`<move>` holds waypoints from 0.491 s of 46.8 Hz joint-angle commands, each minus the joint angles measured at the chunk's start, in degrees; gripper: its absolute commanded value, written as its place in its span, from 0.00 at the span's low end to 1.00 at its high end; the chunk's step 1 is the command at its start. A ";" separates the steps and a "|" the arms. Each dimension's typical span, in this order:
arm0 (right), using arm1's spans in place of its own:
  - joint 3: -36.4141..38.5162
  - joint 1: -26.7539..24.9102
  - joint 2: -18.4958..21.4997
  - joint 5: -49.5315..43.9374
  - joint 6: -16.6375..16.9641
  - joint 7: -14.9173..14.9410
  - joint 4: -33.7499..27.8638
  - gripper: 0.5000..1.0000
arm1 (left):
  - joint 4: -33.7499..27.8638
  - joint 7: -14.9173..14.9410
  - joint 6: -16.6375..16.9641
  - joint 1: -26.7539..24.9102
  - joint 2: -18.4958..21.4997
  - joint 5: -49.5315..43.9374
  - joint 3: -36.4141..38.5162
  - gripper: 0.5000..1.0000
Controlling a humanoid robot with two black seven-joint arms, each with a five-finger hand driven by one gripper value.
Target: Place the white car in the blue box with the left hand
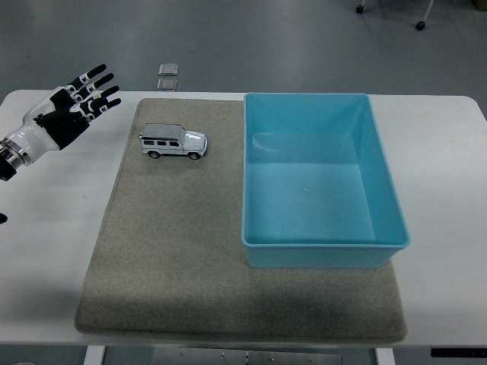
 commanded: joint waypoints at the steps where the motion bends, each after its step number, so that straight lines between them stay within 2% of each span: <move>1: 0.00 0.00 0.00 0.00 0.00 0.00 0.00 0.87 | 0.11 -0.02 0.00 0.06 -0.10 0.15 0.00 1.00; 23: 0.00 0.00 0.00 0.00 0.00 0.00 0.00 0.87 | 1.87 -0.10 0.00 -1.34 -0.54 1.03 0.26 1.00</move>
